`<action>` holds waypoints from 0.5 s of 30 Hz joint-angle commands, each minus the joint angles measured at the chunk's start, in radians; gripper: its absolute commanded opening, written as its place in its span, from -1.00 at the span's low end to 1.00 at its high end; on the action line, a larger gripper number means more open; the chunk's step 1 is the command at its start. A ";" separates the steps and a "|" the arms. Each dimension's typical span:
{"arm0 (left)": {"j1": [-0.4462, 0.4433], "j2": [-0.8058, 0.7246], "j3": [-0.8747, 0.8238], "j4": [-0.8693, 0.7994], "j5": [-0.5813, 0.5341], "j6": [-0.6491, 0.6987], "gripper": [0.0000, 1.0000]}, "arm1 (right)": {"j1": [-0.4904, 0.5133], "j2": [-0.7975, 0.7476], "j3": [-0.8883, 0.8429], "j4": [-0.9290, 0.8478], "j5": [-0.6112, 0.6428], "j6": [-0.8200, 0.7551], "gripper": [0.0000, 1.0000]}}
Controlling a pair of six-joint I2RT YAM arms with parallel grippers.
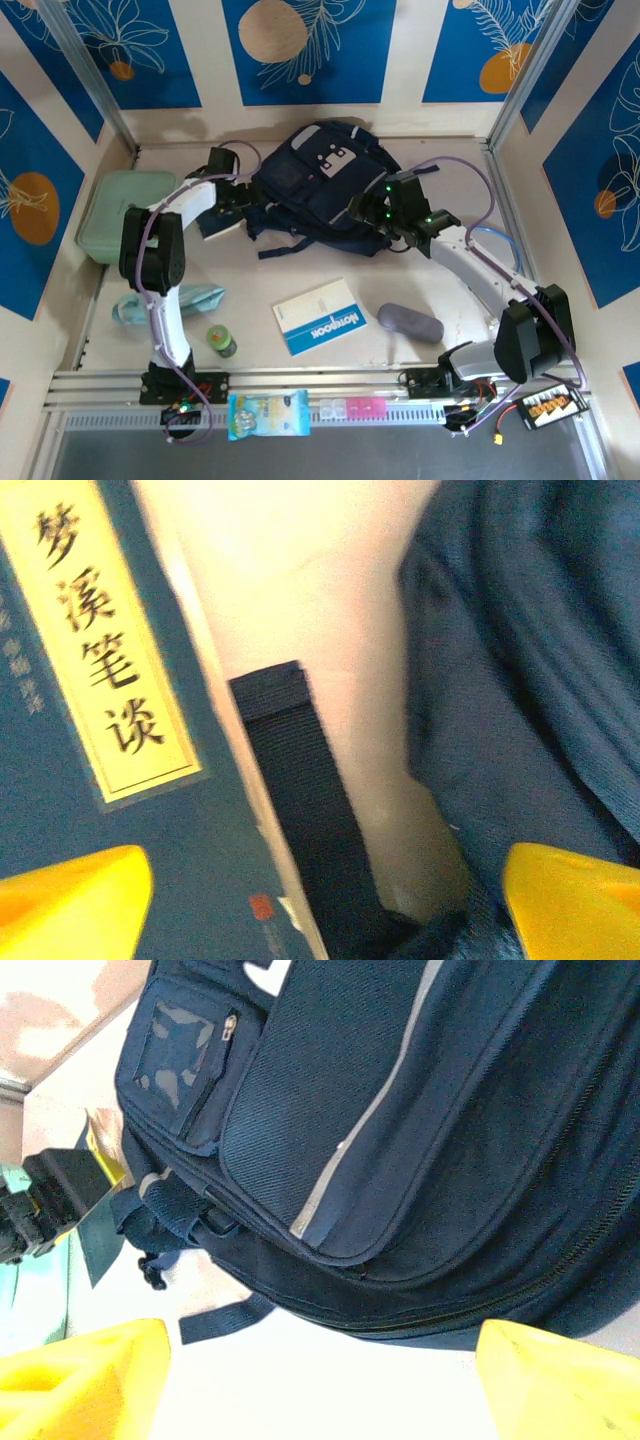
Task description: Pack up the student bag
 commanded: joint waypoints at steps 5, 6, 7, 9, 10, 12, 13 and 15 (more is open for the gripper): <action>0.049 0.049 0.093 -0.092 -0.058 -0.050 0.49 | 0.017 0.037 0.022 0.005 -0.038 0.020 0.60; 0.050 0.061 0.108 -0.104 -0.063 -0.043 0.45 | 0.018 0.041 0.022 0.005 -0.041 0.023 0.60; 0.050 0.072 0.120 -0.119 -0.072 -0.036 0.42 | 0.017 0.043 0.023 0.005 -0.043 0.025 0.59; 0.050 0.095 0.134 -0.138 -0.091 -0.030 0.33 | 0.019 0.049 0.025 0.006 -0.047 0.027 0.59; 0.051 0.107 0.140 -0.148 -0.103 -0.029 0.27 | 0.020 0.052 0.026 0.006 -0.049 0.028 0.59; 0.053 0.123 0.143 -0.167 -0.118 -0.034 0.17 | 0.020 0.059 0.033 0.006 -0.056 0.029 0.59; 0.054 0.128 0.140 -0.170 -0.123 -0.035 0.11 | 0.019 0.063 0.038 0.007 -0.059 0.029 0.58; 0.053 0.128 0.127 -0.176 -0.127 -0.032 0.01 | 0.020 0.069 0.045 0.005 -0.067 0.027 0.58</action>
